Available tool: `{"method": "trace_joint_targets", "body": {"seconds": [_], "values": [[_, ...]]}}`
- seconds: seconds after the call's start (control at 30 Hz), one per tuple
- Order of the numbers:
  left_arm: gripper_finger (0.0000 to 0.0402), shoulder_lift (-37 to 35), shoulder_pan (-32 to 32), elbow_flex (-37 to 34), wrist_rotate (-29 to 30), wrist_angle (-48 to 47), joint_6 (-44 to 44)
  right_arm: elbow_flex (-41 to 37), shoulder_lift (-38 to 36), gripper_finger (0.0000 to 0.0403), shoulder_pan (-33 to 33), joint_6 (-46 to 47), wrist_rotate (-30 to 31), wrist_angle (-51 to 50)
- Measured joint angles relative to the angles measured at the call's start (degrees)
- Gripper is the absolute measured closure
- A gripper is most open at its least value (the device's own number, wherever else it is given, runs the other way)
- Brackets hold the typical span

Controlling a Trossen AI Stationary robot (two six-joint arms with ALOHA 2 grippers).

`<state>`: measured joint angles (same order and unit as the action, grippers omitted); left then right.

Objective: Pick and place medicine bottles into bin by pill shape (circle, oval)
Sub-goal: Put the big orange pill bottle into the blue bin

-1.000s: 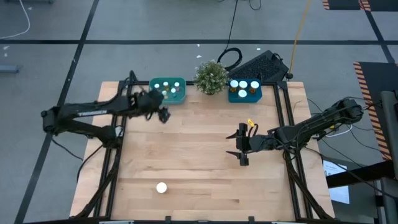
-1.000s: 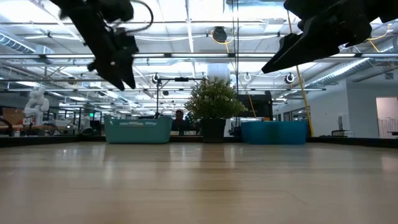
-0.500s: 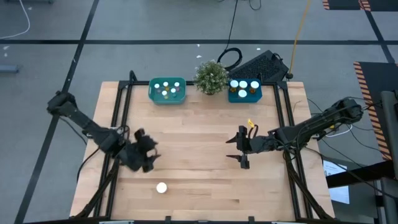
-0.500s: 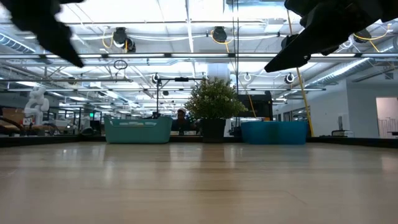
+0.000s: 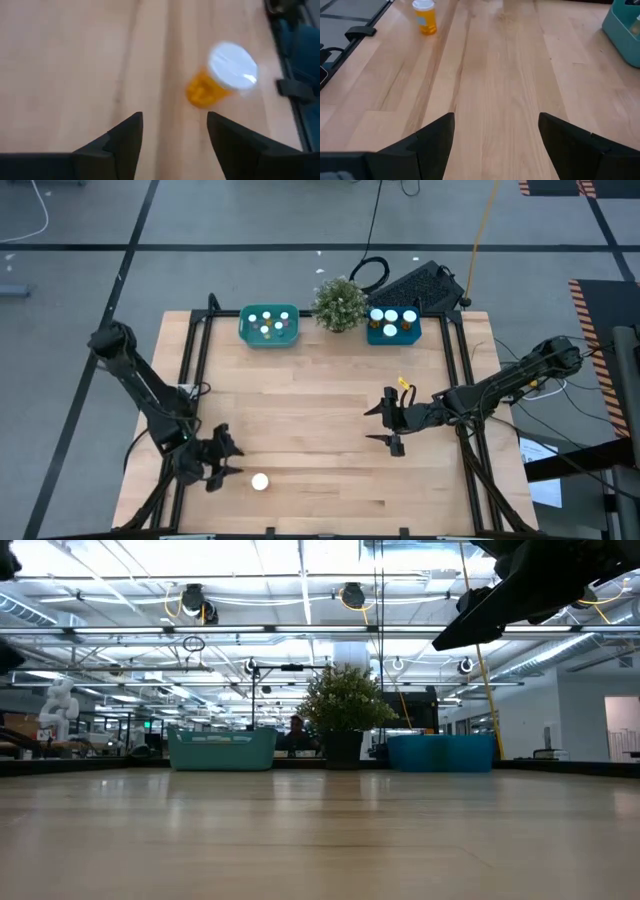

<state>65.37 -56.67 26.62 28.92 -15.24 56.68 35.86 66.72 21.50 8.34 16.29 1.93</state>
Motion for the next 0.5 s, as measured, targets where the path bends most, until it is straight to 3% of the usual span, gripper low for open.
{"method": "trace_joint_targets", "body": {"seconds": [0.23,0.3,0.5], "values": [[0.0190,13.6,-3.5,-2.0,0.0,13.3,0.7,0.0,0.0,0.0122,0.0,1.0,0.0,0.0],[0.0178,17.6,-4.3,-2.0,0.0,15.9,2.7,0.0,0.0,0.0122,0.0,1.4,0.0,0.0],[0.0118,26.0,-7.5,-1.8,8.3,27.3,2.5,-3.3,0.0,0.0122,0.0,1.5,0.1,7.3]]}}
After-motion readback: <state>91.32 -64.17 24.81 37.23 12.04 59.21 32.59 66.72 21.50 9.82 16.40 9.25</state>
